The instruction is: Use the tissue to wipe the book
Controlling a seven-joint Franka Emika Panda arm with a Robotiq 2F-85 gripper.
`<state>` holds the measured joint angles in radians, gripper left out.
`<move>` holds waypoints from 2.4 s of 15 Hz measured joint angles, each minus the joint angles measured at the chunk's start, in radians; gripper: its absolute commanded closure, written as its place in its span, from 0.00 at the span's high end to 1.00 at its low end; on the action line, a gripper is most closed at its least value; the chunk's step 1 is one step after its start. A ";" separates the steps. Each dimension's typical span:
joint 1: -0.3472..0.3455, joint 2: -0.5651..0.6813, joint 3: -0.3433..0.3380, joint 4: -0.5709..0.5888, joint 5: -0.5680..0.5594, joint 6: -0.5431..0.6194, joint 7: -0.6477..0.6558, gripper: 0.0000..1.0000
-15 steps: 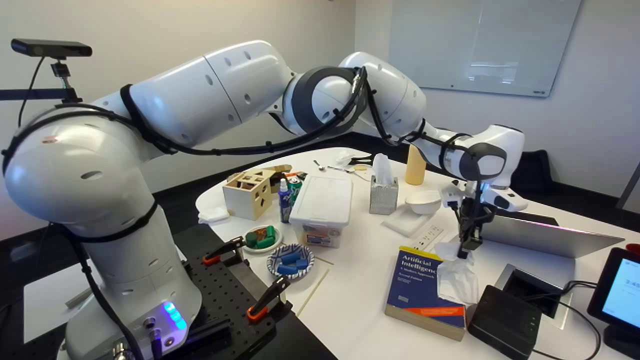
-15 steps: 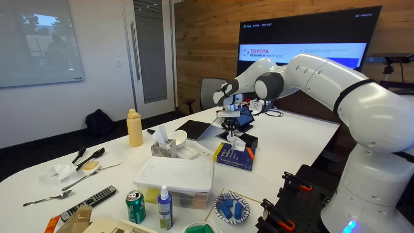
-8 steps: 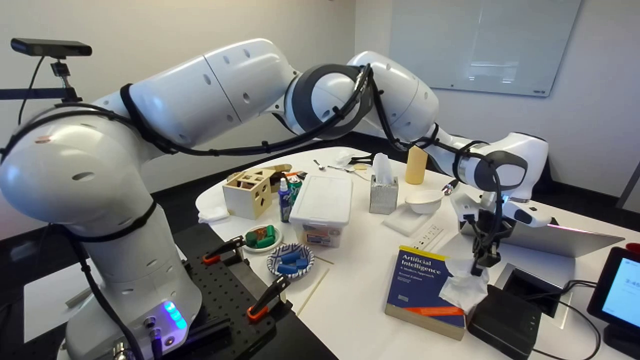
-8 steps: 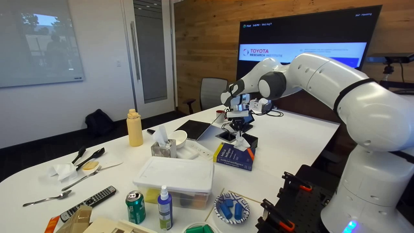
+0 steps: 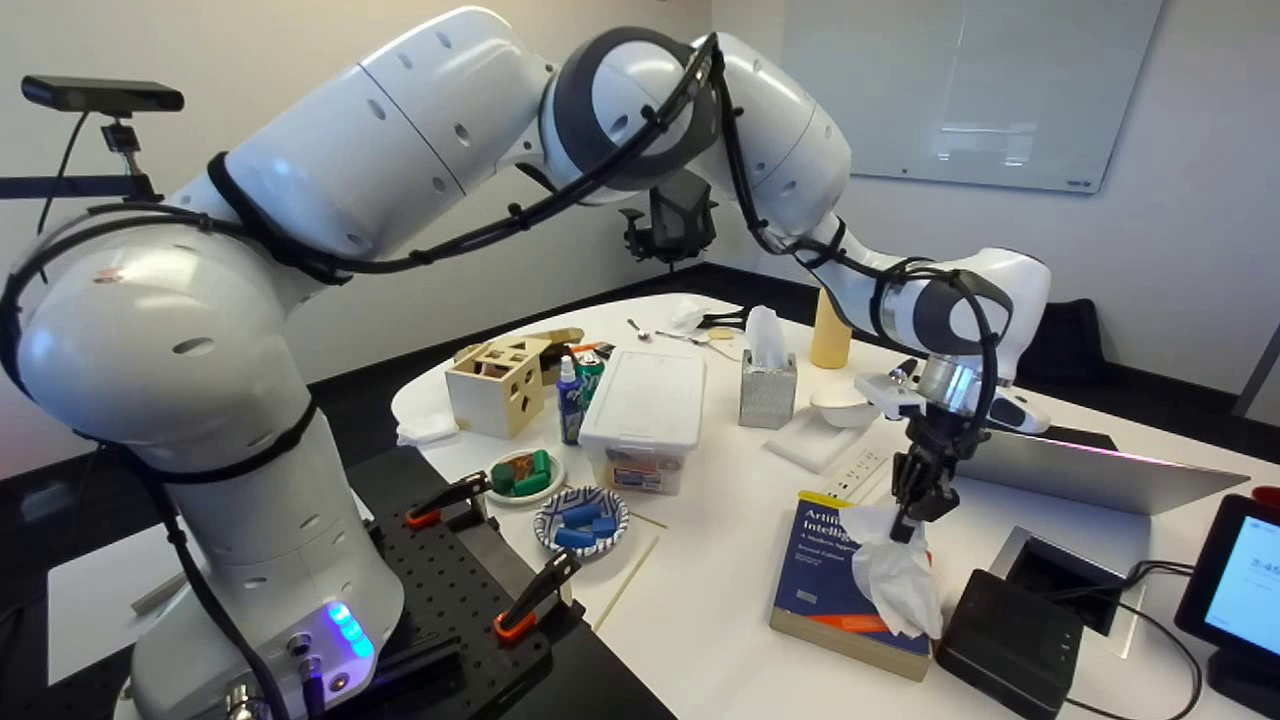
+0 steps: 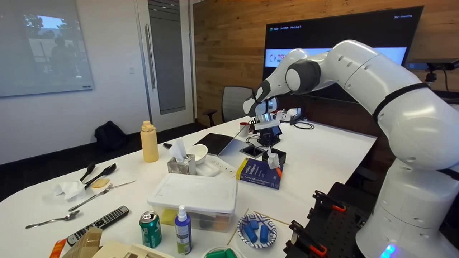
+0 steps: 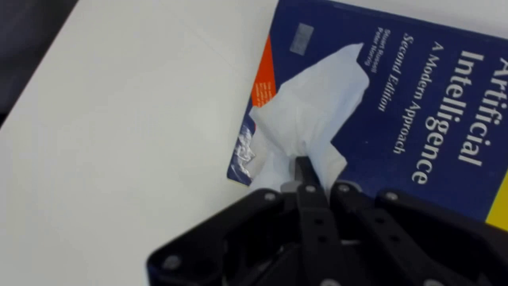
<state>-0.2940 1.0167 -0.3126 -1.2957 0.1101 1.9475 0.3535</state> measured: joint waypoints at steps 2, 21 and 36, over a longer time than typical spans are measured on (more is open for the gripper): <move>0.022 -0.059 -0.016 -0.098 -0.038 -0.008 -0.002 0.00; 0.107 -0.212 0.077 -0.390 0.037 0.160 0.143 0.00; 0.073 -0.020 0.036 -0.205 0.038 0.211 0.301 0.00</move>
<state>-0.2215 0.9965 -0.2762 -1.5005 0.1477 2.1583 0.6543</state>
